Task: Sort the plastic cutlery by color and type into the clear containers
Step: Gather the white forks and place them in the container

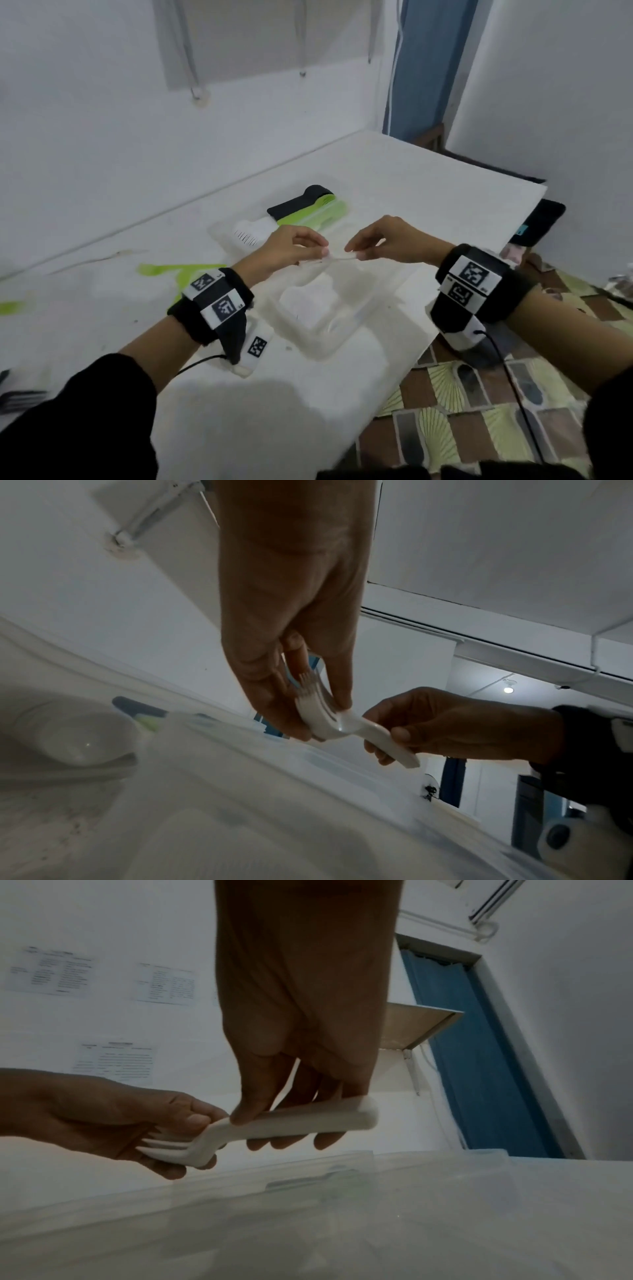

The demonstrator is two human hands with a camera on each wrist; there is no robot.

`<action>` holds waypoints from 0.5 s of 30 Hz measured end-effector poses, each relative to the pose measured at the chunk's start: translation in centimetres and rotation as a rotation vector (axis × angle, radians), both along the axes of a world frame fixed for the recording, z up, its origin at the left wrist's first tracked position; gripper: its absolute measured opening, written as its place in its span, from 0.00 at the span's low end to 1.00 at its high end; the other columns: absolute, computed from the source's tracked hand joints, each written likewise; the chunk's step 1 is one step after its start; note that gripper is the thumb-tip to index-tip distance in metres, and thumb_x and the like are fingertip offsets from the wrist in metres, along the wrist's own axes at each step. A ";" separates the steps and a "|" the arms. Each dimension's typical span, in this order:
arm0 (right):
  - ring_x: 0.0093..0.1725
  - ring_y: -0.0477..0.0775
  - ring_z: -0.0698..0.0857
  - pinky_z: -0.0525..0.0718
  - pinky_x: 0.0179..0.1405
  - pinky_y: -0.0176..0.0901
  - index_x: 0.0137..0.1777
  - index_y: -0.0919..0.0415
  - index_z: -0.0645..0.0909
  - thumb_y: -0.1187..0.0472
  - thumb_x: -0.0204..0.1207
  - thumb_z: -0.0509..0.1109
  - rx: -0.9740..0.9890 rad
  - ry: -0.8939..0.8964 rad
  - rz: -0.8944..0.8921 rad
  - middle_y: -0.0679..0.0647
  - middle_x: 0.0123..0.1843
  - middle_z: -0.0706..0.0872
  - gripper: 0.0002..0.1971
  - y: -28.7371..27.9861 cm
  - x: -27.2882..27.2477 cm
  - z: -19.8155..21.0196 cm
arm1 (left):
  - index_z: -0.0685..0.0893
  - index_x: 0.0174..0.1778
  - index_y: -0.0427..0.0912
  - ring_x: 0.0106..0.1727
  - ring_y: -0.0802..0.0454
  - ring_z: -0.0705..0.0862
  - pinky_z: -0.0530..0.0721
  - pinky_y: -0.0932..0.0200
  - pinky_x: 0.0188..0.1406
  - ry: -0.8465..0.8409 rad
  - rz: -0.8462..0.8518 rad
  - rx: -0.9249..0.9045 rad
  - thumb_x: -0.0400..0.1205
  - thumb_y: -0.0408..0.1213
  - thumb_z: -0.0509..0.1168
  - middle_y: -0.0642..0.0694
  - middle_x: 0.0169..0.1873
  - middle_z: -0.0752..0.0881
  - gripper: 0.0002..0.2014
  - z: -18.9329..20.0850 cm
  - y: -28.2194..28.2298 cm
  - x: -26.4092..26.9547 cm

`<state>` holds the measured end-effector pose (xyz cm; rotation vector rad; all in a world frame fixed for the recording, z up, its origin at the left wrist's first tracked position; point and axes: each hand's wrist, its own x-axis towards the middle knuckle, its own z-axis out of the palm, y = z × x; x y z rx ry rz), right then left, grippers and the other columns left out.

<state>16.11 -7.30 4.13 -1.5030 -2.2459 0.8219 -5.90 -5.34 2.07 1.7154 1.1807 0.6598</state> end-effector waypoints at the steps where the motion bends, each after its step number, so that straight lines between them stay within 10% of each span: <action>1: 0.46 0.44 0.85 0.76 0.49 0.21 0.54 0.56 0.87 0.65 0.73 0.74 -0.002 -0.021 0.046 0.56 0.48 0.91 0.11 0.7 0.1 0.0 | 0.87 0.45 0.46 0.34 0.71 0.82 0.76 0.74 0.30 0.026 0.010 -0.001 0.74 0.38 0.75 0.55 0.36 0.86 0.07 -0.1 0.1 0.0; 10: 0.39 0.33 0.82 0.81 0.43 0.29 0.54 0.58 0.87 0.68 0.72 0.74 -0.049 -0.109 0.536 0.39 0.42 0.85 0.11 5.5 0.8 -0.6 | 0.88 0.45 0.41 0.38 0.59 0.85 0.81 0.71 0.43 0.193 0.096 0.033 0.72 0.34 0.76 0.46 0.40 0.89 0.08 -0.1 -2.0 1.6; 15: 0.42 0.40 0.84 0.81 0.40 0.29 0.51 0.59 0.88 0.69 0.70 0.74 -0.099 -0.085 0.698 0.45 0.44 0.87 0.10 7.0 0.9 -2.0 | 0.89 0.51 0.42 0.45 0.71 0.82 0.74 0.80 0.47 0.240 0.251 0.105 0.79 0.36 0.69 0.54 0.45 0.88 0.07 -1.2 -4.2 2.2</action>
